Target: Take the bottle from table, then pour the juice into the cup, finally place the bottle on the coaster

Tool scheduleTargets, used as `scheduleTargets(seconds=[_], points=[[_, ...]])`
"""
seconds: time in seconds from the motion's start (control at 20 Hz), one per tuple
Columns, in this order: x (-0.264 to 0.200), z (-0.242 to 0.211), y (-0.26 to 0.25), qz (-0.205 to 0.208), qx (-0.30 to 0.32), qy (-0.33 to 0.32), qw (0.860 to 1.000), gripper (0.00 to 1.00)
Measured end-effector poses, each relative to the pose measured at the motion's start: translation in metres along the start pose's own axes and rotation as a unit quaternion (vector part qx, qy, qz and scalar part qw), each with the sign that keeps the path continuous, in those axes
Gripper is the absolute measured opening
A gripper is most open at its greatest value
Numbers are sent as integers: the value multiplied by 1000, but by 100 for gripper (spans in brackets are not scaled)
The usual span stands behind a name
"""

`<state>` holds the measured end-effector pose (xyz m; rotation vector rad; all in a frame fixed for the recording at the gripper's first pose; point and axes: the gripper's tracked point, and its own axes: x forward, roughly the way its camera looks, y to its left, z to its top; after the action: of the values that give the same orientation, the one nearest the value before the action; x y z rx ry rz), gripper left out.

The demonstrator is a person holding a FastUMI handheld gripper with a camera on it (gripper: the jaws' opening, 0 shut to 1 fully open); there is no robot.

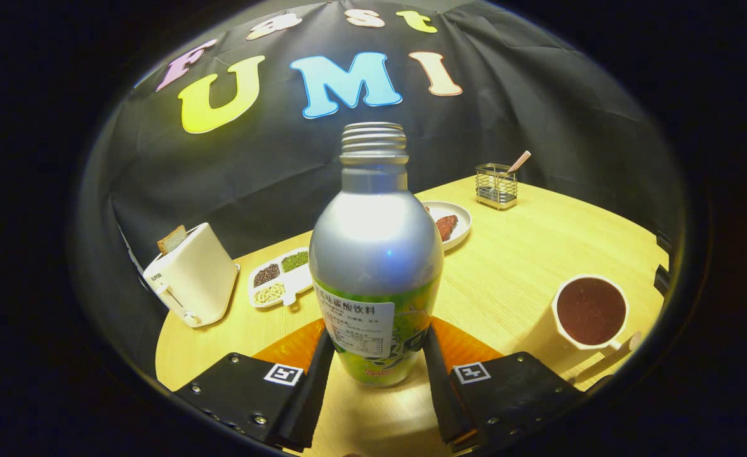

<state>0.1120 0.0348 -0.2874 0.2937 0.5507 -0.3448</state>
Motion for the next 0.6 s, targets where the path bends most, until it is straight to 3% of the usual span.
scheduleTargets(seconds=[0.6], points=[[44,-2,3,-11,-22,0,1000,73]])
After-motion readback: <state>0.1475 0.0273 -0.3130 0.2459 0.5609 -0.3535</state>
